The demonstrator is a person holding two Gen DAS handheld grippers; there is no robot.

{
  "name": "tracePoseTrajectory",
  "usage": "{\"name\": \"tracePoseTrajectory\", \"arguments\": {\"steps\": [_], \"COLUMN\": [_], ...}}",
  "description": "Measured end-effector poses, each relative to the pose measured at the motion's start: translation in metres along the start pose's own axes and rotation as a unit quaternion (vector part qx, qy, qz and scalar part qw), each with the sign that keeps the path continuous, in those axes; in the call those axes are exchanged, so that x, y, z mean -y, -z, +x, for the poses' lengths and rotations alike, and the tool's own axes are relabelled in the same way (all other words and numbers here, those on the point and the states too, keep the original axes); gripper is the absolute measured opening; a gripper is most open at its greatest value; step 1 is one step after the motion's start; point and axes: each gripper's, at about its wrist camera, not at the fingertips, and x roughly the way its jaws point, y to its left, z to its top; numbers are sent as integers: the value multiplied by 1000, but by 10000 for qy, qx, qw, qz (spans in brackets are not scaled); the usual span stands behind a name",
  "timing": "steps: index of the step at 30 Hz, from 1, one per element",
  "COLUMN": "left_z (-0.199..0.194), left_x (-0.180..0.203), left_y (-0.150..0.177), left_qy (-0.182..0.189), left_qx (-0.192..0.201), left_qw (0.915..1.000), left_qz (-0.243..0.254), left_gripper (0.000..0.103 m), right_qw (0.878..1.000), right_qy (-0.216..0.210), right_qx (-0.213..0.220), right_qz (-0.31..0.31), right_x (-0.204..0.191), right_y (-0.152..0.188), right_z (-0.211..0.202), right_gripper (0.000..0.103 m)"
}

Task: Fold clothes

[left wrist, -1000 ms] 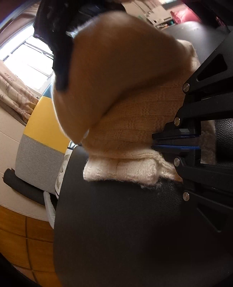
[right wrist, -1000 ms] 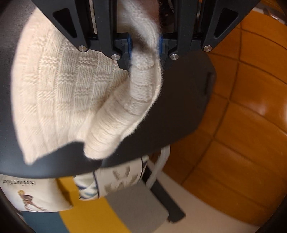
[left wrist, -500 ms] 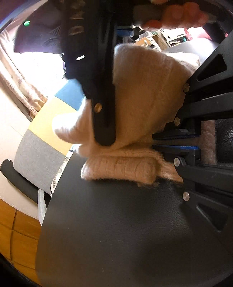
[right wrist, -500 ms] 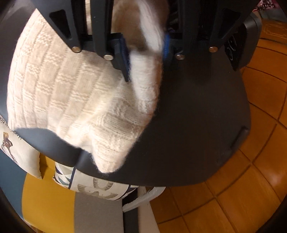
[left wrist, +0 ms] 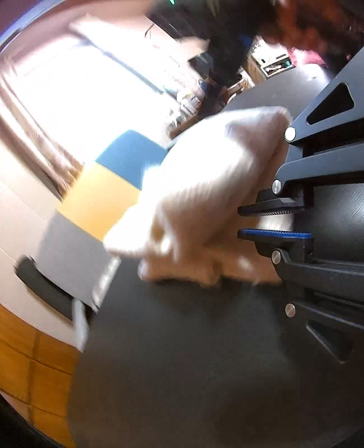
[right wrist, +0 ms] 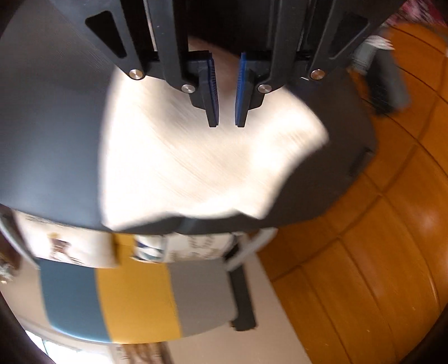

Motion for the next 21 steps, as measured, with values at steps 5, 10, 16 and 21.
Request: {"name": "tracePoseTrajectory", "arguments": {"steps": [5,10,16,21], "left_z": [-9,33,52,76], "left_x": [62,100,119,120], "left_y": [25,37,52,50], "left_qy": [643,670,525,551], "left_qx": [-137,-803,-925,-951], "left_qw": [9914,9834,9866,9869], "left_qz": [1128,1483,1235,1178], "left_gripper": [9,9,9,9], "right_qw": [9993,9983,9960,9931], "right_qy": [163,99,149,146], "right_qx": [100,327,605,742], "right_qz": [332,481,638,900], "right_x": [39,55,60,74], "right_y": [27,23,18,29], "right_z": [-17,-26,-29,-34], "right_gripper": [8,8,8,8]}}
